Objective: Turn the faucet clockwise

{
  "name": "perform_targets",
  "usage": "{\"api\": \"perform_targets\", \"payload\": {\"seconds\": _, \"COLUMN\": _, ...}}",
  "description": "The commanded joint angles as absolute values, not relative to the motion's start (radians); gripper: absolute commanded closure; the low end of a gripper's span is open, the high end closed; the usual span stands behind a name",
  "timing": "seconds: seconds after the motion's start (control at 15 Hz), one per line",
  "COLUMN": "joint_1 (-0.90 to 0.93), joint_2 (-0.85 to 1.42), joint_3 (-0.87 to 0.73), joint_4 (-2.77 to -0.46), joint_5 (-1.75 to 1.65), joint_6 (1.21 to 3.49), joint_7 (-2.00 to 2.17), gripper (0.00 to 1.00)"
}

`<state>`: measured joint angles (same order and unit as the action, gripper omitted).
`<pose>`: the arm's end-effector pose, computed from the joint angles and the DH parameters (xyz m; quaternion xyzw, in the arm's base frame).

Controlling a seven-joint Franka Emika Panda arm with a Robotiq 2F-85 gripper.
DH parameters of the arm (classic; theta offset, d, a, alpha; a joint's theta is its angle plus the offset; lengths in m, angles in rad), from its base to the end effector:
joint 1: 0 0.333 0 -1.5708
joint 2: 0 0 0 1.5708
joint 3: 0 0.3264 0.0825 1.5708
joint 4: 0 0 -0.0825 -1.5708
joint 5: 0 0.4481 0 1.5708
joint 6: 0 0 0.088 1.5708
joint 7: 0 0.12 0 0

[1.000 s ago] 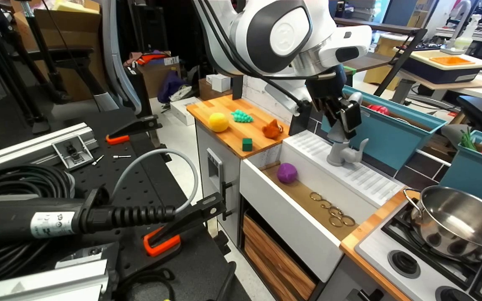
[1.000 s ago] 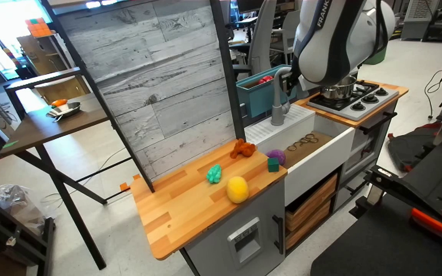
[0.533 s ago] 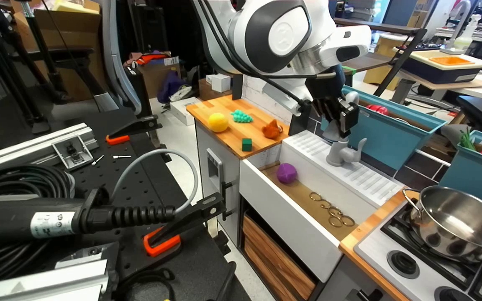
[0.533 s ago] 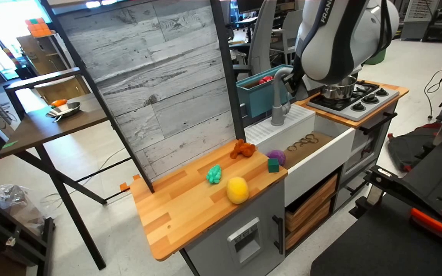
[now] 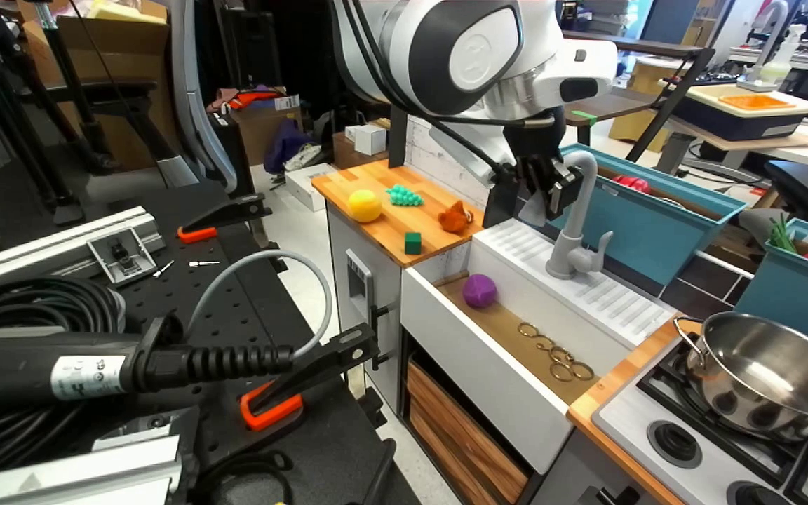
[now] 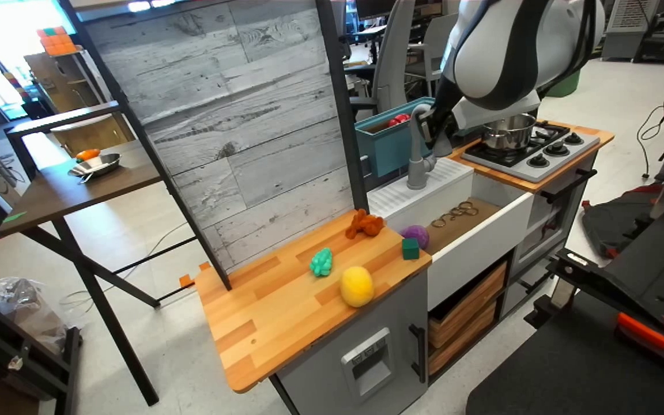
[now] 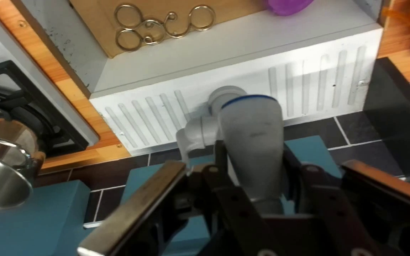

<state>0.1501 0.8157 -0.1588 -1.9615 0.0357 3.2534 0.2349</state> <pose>0.6669 -0.0095 0.0475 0.9645 -0.0978 0.2446 0.0203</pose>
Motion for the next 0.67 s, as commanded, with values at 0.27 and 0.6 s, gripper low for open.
{"api": "perform_targets", "payload": {"seconds": 0.27, "joint_1": 0.051, "joint_2": 0.775, "joint_3": 0.063, "joint_4": -1.929, "joint_5": 0.020, "joint_6": 3.112, "joint_7": 0.124, "gripper": 0.89}}
{"api": "perform_targets", "payload": {"seconds": 0.6, "joint_1": 0.022, "joint_2": 0.773, "joint_3": 0.114, "joint_4": -1.882, "joint_5": 0.064, "joint_6": 2.943, "joint_7": 0.127, "gripper": 0.80}}
